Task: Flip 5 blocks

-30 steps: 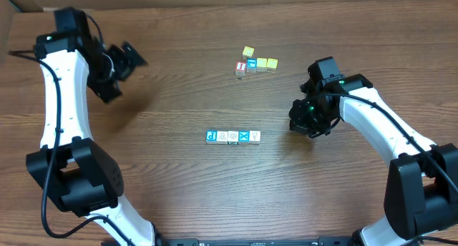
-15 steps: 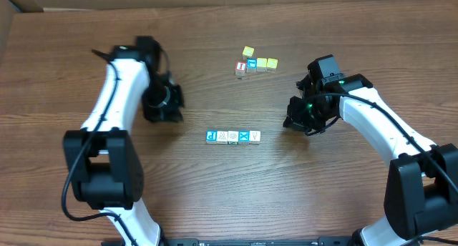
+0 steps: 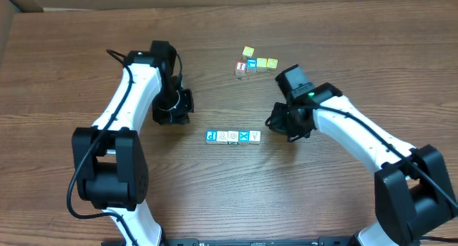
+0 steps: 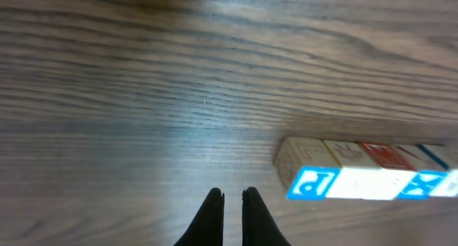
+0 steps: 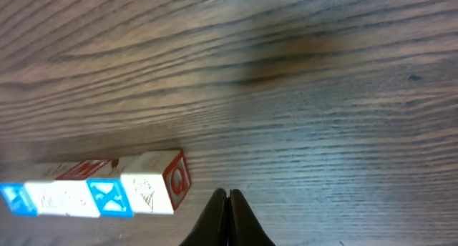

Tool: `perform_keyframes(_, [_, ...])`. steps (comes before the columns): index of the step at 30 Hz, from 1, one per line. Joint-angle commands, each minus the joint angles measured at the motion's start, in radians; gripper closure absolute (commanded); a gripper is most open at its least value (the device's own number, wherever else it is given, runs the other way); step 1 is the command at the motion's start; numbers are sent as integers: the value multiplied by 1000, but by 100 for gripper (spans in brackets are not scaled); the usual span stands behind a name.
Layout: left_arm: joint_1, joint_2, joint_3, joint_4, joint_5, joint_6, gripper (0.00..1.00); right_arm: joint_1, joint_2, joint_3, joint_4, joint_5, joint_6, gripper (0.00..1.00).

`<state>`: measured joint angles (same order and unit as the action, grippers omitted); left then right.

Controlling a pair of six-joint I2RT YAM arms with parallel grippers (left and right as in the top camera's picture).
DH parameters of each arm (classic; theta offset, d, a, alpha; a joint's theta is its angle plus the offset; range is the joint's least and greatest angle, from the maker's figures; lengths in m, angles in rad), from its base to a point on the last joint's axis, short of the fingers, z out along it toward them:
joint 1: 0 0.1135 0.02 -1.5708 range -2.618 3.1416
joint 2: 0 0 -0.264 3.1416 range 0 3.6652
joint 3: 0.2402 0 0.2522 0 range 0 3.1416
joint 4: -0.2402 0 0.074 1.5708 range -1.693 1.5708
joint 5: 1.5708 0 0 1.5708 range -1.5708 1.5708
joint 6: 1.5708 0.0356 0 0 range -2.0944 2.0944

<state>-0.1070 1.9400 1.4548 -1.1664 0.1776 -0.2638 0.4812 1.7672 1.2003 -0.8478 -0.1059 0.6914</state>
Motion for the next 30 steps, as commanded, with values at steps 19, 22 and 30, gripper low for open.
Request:
perform_keyframes(19, [-32, -229, -147, 174, -133, -45, 96, 26, 76, -3, 21, 61, -11, 96])
perform_keyframes(22, [-42, -352, -188, 187, -135, -48, 96, 26, 76, -3, 29, 60, -11, 96])
perform_keyframes(30, [-121, -449, -435, 393, -134, -59, 96, 29, 76, -3, 36, 51, -15, 96])
